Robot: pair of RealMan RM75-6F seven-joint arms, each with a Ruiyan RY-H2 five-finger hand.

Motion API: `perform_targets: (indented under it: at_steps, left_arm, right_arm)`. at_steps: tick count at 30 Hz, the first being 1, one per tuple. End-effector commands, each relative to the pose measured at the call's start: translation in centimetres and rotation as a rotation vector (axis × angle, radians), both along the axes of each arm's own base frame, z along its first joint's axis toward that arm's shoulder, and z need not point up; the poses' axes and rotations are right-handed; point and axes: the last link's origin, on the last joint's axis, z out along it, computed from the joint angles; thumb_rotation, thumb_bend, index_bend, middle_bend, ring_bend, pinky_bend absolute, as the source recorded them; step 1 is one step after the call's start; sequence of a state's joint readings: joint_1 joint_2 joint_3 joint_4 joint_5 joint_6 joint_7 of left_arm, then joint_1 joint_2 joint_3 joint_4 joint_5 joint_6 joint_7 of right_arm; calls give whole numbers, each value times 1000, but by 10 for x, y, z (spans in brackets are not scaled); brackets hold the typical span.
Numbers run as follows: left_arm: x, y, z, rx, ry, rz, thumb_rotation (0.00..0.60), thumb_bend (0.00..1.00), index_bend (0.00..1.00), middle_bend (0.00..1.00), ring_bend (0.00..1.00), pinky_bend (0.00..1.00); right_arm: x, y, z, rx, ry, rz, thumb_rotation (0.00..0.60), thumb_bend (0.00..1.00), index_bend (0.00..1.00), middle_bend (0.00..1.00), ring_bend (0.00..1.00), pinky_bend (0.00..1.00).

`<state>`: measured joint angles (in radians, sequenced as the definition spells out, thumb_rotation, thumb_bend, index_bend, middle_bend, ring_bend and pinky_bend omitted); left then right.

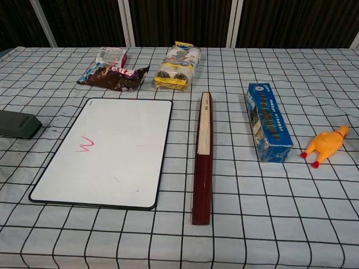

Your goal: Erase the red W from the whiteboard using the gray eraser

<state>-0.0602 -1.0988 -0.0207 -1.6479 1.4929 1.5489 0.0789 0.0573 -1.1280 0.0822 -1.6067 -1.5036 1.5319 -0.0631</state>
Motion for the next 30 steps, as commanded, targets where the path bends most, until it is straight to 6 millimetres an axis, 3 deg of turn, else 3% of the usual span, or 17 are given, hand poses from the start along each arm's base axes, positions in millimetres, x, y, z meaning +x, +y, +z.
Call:
perform_targets:
  at_steps: [1,21,30]
  left_arm:
    - [0,0,0,-1,0,1,600,164,0,29,0,0]
    - [0,6,-2,-17,11,-11,600,164,0,36,0,0]
    - [3,28,-11,-60,102,-32,600,140,0,37,0,0]
  right_arm:
    - [0,0,0,1,1,-1,600,127,49,79,173,187]
    - [0,-1,0,2,-5,-10,600,126,49,79,173,187]
    - [-1,0,0,1,-10,-17,600,126,49,79,173,187]
